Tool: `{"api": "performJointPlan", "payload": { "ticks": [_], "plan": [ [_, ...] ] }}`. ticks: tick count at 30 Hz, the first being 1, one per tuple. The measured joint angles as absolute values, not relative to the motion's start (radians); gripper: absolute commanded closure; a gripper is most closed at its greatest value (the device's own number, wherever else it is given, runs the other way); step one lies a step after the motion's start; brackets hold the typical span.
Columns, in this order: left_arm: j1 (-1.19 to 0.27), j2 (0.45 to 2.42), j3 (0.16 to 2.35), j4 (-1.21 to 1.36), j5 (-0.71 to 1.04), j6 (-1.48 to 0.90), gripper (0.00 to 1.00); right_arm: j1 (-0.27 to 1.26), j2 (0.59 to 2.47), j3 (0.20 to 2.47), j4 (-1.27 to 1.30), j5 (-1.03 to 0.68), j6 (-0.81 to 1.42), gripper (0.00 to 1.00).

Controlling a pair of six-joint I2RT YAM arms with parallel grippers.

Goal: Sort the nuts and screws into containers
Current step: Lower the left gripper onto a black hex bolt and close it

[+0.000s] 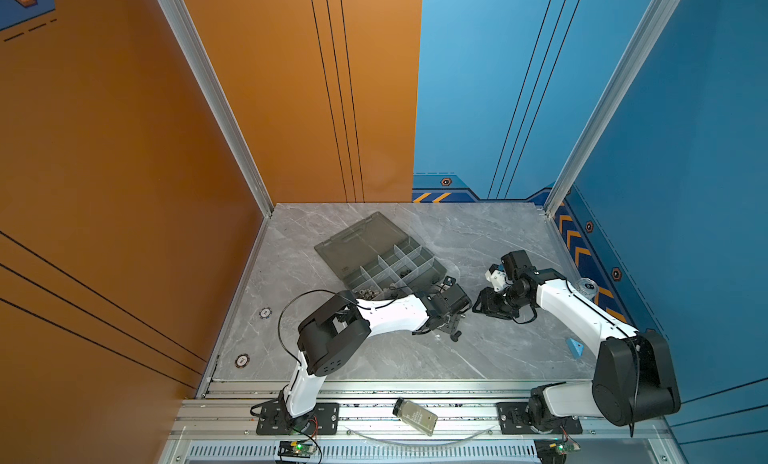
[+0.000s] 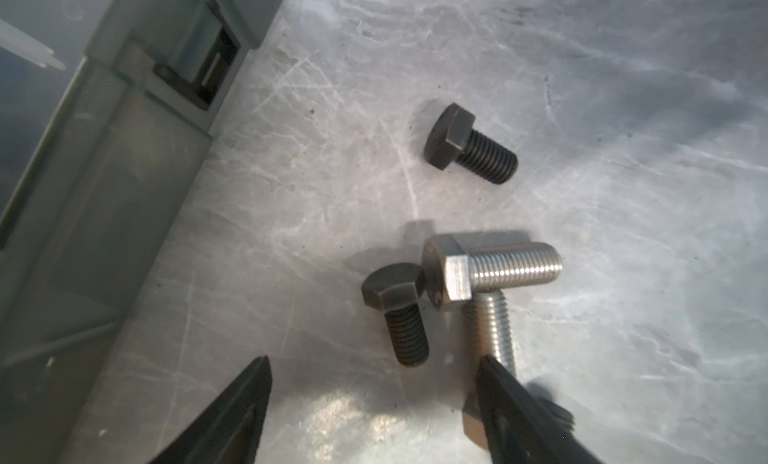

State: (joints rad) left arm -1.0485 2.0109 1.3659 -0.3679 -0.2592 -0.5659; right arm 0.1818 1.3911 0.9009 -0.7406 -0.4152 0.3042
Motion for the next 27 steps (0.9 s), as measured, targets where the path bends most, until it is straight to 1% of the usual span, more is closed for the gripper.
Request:
{"api": "performJointPlan", "payload": {
  "ticks": [2,5,7,12,24,27],
  "plan": [
    [-1.048,2.022,1.367,-0.371,-0.262,-0.566,0.23,0.182,1.391,0.901,-0.741,-0.415,0.304,0.49],
    [-1.048,2.04,1.368,-0.379,-0.27,-0.566,0.28,0.182,1.391,0.901,-0.741,-0.415,0.304,0.49],
    [-1.047,2.041,1.37,-0.38,-0.271,-0.566,0.35,0.182,1.391,0.901,-0.741,-0.415,0.304,0.49],
    [-1.042,2.041,1.37,-0.384,-0.278,-0.566,0.47,0.182,1.391,0.901,-0.741,-0.416,0.304,0.49],
    [-1.037,2.065,1.406,-0.386,-0.277,-0.569,0.45,0.182,1.391,0.901,-0.741,-0.416,0.304,0.49],
    [-1.033,2.072,1.416,-0.386,-0.276,-0.568,0.48,0.182,1.391,0.901,-0.741,-0.416,0.304,0.49]
  ]
}}
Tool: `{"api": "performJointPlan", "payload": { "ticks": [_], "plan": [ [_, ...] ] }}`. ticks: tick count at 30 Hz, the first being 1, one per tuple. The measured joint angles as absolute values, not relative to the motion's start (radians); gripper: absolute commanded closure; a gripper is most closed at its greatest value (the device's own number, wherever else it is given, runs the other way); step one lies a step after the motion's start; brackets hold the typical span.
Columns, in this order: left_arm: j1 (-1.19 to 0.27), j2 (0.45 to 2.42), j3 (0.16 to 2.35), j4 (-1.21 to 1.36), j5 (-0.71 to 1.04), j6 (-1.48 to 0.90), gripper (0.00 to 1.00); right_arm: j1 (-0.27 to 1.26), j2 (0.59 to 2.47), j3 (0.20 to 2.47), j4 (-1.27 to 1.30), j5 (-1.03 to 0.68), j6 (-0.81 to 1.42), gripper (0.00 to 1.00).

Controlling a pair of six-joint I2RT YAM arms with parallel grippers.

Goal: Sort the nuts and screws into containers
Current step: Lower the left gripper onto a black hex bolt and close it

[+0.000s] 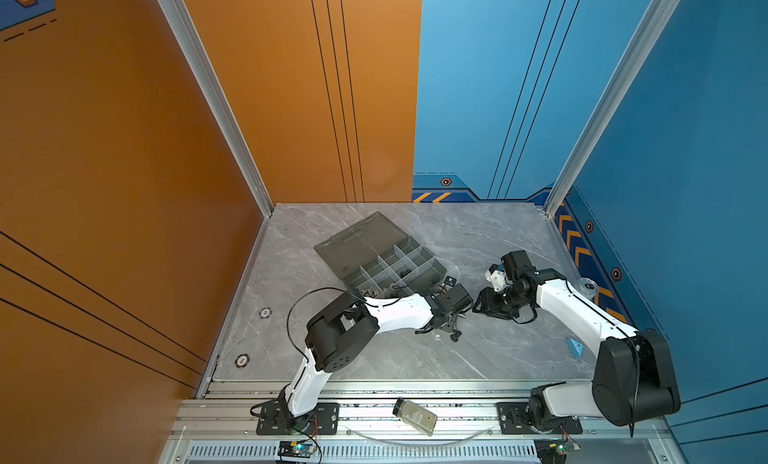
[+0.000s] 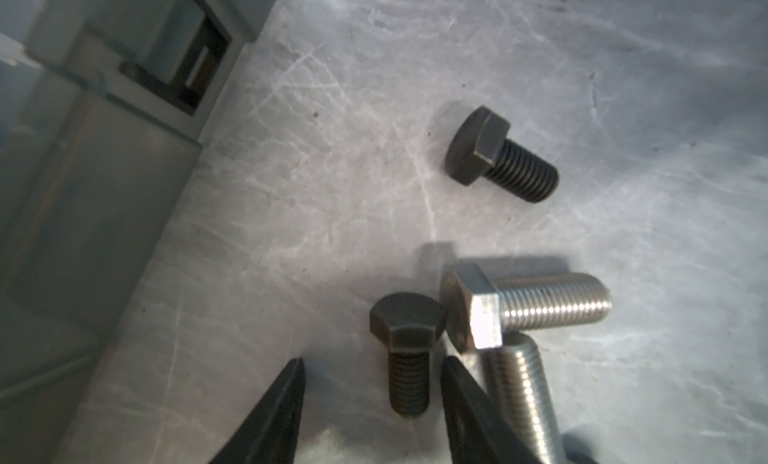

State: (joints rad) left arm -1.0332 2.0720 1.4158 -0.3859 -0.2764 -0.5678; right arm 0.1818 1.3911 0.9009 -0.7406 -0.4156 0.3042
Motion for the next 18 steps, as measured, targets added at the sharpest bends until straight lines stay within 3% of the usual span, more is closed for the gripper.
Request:
{"api": "performJointPlan", "payload": {
  "ticks": [18],
  "plan": [
    [-1.006,2.09,1.434,-0.356,-0.252,-0.565,0.87,0.181,1.391,0.901,-0.741,-0.416,0.304,0.49]
  ]
}}
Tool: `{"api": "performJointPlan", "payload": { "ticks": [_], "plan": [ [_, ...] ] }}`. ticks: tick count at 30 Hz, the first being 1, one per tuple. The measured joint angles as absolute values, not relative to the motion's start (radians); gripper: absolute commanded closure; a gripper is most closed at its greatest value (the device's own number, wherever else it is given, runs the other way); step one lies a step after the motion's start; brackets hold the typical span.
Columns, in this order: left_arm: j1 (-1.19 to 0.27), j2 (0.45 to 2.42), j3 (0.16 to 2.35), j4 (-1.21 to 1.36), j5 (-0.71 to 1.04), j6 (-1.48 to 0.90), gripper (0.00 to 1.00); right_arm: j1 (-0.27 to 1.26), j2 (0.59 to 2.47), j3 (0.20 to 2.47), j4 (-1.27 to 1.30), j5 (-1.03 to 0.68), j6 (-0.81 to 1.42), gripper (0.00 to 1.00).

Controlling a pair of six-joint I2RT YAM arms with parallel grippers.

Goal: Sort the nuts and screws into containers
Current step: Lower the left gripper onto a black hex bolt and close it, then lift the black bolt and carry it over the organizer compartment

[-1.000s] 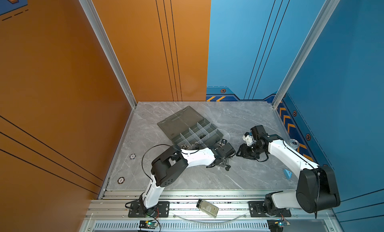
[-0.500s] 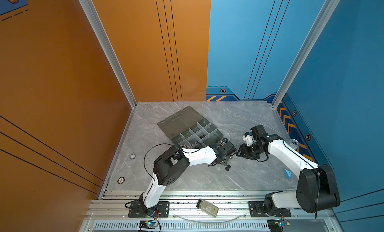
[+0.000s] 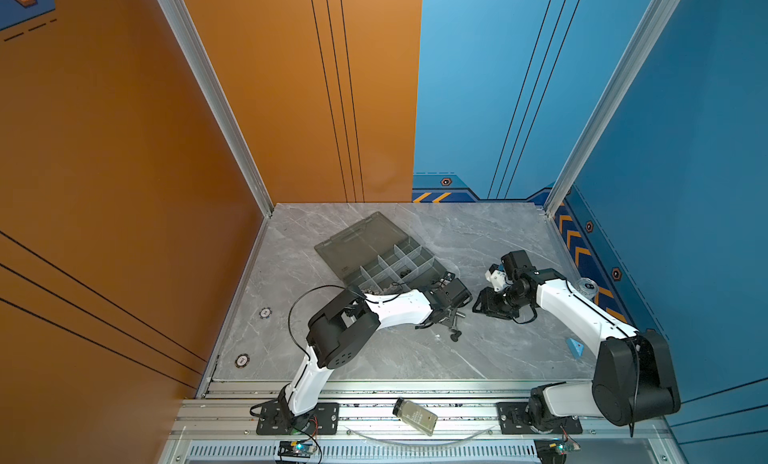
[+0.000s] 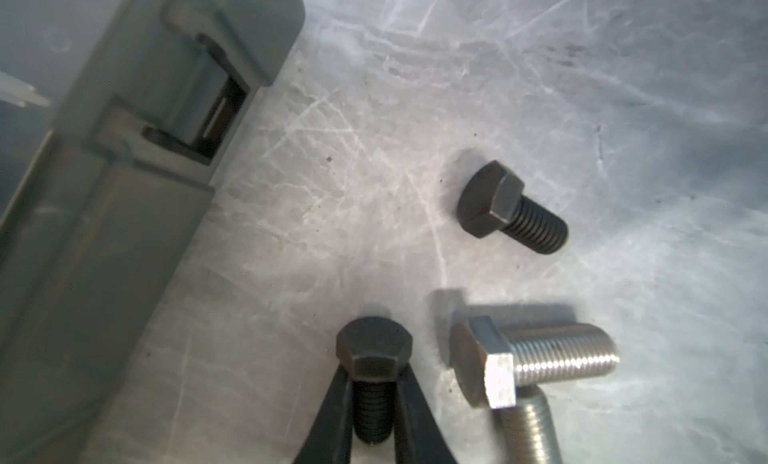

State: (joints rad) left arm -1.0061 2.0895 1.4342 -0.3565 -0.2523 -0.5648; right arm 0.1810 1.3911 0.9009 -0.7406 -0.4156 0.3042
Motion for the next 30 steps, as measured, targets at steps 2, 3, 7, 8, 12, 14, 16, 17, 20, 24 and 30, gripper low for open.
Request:
{"api": "performJointPlan", "payload": {
  "ticks": [2,3,7,8,12,14,16,17,20,24,30],
  "plan": [
    [-1.005,2.09,1.434,-0.356,-0.25,-0.562,0.95,0.181,1.391,0.901,-0.741,-0.416,0.304,0.49],
    [-1.004,2.09,1.434,-0.355,-0.249,-0.564,0.99,0.181,1.391,0.901,-0.741,-0.416,0.304,0.49],
    [-1.002,2.087,1.428,-0.348,-0.243,-0.566,1.0,0.181,1.391,0.901,-0.741,-0.416,0.304,0.49],
    [-1.002,2.084,1.423,-0.343,-0.243,-0.566,1.0,0.181,1.391,0.901,-0.741,-0.416,0.304,0.49],
    [-1.001,2.055,1.384,-0.332,-0.24,-0.556,1.0,0.181,1.391,0.901,-0.741,-0.416,0.304,0.49],
    [-1.001,2.02,1.354,-0.351,-0.237,-0.54,1.0,0.181,1.391,0.901,-0.741,-0.416,0.304,0.49],
    [-0.999,1.975,1.338,-0.38,-0.23,-0.52,1.0,0.181,1.391,0.901,-0.741,-0.416,0.304,0.49],
    [-0.997,1.945,1.333,-0.394,-0.223,-0.509,1.0,0.181,1.391,0.901,-0.741,-0.416,0.304,0.49],
    [-0.985,1.834,1.327,-0.425,-0.208,-0.474,1.0,0.18,1.391,0.901,-0.741,-0.416,0.304,0.49],
    [-0.953,1.683,1.298,-0.433,-0.196,-0.437,1.0,0.18,1.391,0.901,-0.741,-0.416,0.304,0.49],
    [-0.839,1.572,1.166,-0.439,-0.174,-0.381,1.0,0.18,1.391,0.901,-0.741,-0.416,0.304,0.49]
  ]
}}
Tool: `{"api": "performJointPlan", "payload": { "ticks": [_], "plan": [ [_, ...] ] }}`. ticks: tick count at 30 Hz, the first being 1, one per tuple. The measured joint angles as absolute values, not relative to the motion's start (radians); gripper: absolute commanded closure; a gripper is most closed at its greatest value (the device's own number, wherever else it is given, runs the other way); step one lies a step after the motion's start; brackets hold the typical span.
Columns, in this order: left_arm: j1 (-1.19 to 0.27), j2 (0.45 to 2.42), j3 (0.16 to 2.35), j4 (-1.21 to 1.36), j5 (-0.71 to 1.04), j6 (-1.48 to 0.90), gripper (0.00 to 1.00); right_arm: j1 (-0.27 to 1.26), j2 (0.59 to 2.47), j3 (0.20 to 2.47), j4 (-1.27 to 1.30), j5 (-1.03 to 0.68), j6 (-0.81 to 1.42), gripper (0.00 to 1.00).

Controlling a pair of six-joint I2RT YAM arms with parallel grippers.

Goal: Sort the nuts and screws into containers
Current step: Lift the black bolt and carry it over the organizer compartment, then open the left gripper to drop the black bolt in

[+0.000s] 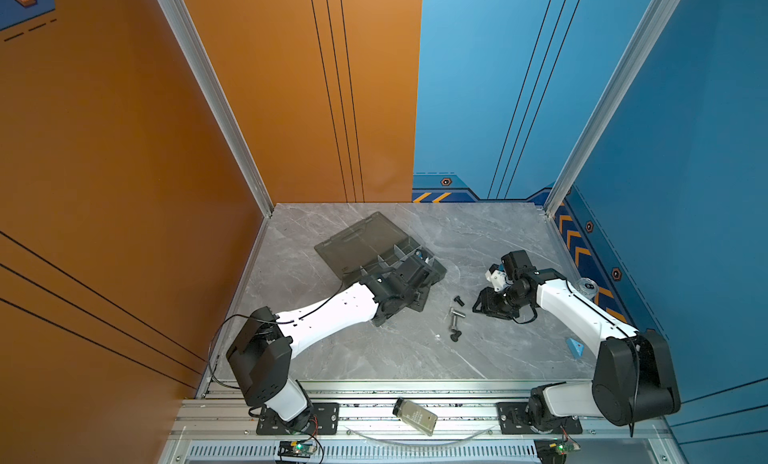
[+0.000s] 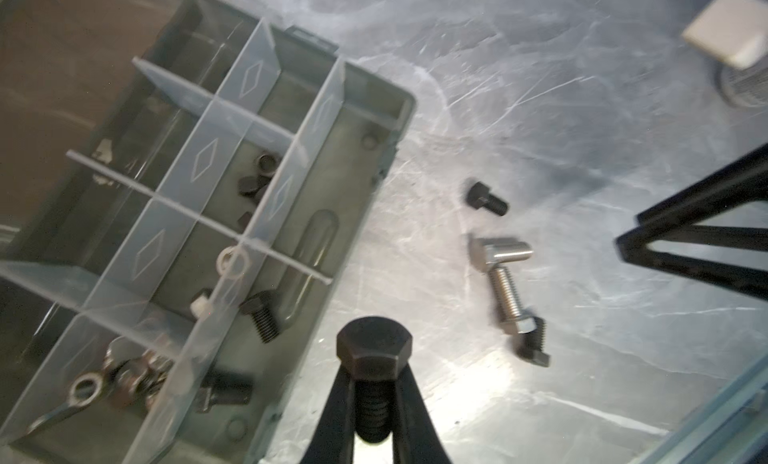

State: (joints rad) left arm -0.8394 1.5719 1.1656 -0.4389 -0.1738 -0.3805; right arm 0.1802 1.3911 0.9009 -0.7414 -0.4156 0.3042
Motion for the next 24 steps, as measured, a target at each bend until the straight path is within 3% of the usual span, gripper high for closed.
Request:
{"api": "performJointPlan", "payload": {
  "ticks": [6,15,24],
  "plan": [
    [-0.728,1.565,1.047,-0.451,-0.138,-0.361,1.0,0.18,1.391,0.901,-0.745,-0.416,0.304,0.49],
    [-0.69,1.541,1.01,-0.439,-0.107,-0.355,1.0,0.18,1.391,0.901,-0.751,-0.416,0.304,0.49],
    [-0.686,1.578,1.008,-0.437,-0.103,-0.355,0.62,0.18,1.391,0.901,-0.751,-0.416,0.304,0.49]
  ]
}}
